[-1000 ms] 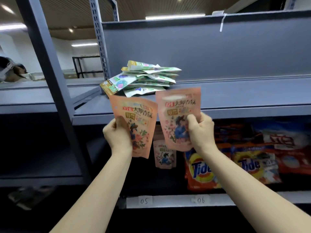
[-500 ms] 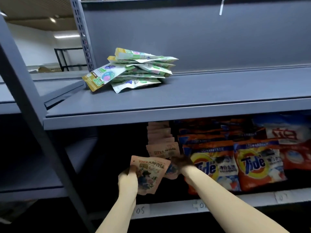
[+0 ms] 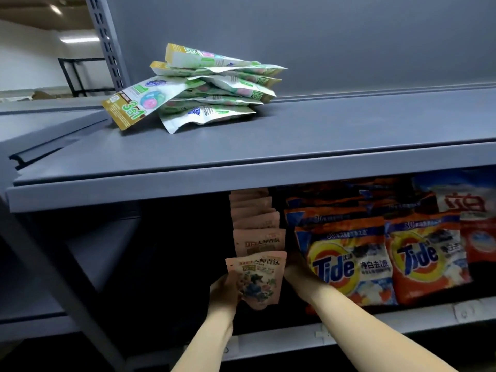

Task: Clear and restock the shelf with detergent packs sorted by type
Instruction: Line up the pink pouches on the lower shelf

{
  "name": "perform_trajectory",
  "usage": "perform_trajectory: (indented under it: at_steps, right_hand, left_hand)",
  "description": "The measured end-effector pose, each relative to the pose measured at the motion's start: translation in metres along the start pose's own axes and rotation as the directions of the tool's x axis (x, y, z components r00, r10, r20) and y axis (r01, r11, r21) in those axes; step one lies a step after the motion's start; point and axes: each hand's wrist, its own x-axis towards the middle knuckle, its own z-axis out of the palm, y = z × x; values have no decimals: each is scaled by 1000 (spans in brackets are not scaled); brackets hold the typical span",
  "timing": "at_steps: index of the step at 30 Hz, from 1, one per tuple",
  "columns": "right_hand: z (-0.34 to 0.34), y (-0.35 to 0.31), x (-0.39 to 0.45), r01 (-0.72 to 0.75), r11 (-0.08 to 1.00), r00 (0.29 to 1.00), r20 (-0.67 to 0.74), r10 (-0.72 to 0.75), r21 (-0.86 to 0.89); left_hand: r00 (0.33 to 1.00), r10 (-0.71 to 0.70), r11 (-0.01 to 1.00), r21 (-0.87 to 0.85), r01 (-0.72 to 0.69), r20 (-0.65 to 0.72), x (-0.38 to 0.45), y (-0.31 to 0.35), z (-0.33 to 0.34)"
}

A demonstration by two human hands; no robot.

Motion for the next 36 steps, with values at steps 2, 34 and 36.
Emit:
perform_trajectory:
  at_steps: [2, 34, 36]
  right_hand:
    - [-6, -2, -4, 17, 996, 1000, -17, -18, -92]
    - [-11, 42, -21, 106, 769, 994, 45, -100, -630]
    - [-18, 35, -28, 160, 759, 986, 71, -148, -631]
  left_hand:
    - [1000, 11, 1000, -28, -11, -9, 2, -3, 2]
    - [995, 66, 523, 847, -99, 75, 5, -22, -5]
    - [992, 98, 481, 868, -121, 84, -1, -15, -9]
